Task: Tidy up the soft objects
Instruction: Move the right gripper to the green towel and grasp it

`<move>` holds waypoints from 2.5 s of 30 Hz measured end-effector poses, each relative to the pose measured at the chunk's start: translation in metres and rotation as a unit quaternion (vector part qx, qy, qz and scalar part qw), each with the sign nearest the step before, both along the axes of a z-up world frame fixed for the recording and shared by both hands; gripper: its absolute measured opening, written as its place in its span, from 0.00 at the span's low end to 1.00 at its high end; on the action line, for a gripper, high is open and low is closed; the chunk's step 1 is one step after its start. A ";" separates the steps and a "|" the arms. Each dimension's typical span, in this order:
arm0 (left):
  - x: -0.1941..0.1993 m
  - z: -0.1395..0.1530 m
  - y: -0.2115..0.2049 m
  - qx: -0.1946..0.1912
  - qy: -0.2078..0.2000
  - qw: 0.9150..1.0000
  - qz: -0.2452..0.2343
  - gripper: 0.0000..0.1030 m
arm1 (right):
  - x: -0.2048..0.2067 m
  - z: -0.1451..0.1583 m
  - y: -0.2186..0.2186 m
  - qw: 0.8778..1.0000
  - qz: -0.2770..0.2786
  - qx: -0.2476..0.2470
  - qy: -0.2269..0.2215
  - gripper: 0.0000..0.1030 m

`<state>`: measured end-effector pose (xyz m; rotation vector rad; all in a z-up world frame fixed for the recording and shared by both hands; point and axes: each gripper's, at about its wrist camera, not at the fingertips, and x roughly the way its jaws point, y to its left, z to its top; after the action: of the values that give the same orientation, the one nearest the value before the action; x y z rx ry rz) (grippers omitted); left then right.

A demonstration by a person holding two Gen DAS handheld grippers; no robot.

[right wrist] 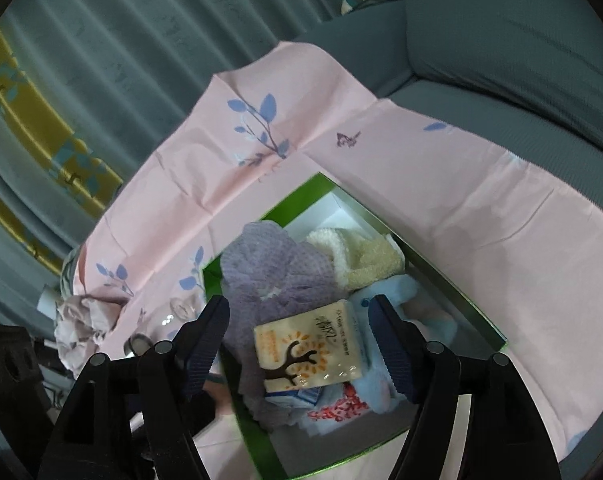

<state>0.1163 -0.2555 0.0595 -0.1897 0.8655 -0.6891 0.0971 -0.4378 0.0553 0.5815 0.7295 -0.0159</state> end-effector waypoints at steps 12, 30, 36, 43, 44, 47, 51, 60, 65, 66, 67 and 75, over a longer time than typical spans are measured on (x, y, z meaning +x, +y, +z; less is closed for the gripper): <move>-0.041 0.018 0.158 -0.013 -0.032 0.983 0.178 0.97 | -0.024 0.050 0.103 0.989 0.135 -0.040 -0.051 0.81; -0.110 -0.092 0.317 0.052 0.100 0.919 0.378 0.97 | 0.016 -0.056 0.315 0.944 0.248 -0.207 0.076 0.75; -0.120 -0.093 0.325 0.043 0.101 0.922 0.371 0.97 | 0.038 -0.110 0.326 0.927 0.259 -0.234 0.136 0.46; -0.120 -0.095 0.322 0.037 0.105 0.925 0.363 0.97 | 0.021 -0.107 0.319 0.922 0.303 -0.194 0.140 0.10; -0.119 -0.095 0.322 0.036 0.104 0.926 0.362 0.97 | 0.018 -0.105 0.318 0.921 0.313 -0.183 0.141 0.10; -0.118 -0.094 0.322 0.030 0.104 0.926 0.361 0.97 | -0.002 -0.095 0.315 0.915 0.345 -0.155 0.143 0.10; -0.116 -0.094 0.323 0.029 0.104 0.927 0.359 0.97 | -0.028 -0.082 0.316 0.901 0.390 -0.132 0.138 0.10; -0.109 -0.102 0.304 0.020 0.120 0.934 0.336 0.93 | -0.035 -0.062 0.289 0.912 0.371 -0.137 0.109 0.64; -0.102 -0.113 0.283 0.016 0.138 0.943 0.303 0.80 | -0.017 -0.070 0.265 0.932 0.331 -0.071 0.127 0.65; -0.100 -0.116 0.279 0.016 0.143 0.944 0.296 0.76 | -0.013 -0.075 0.262 0.934 0.328 -0.051 0.134 0.65; -0.098 -0.121 0.273 0.014 0.151 0.946 0.288 0.72 | -0.010 -0.078 0.263 0.934 0.326 -0.040 0.137 0.65; -0.088 -0.138 0.249 0.035 0.160 0.950 0.267 0.31 | -0.003 -0.120 0.292 0.923 0.333 -0.017 0.192 0.65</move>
<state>0.0280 -0.0068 -0.0781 -0.4610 1.0883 -0.1181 0.0938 -0.1459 -0.0646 0.2712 1.2812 0.4999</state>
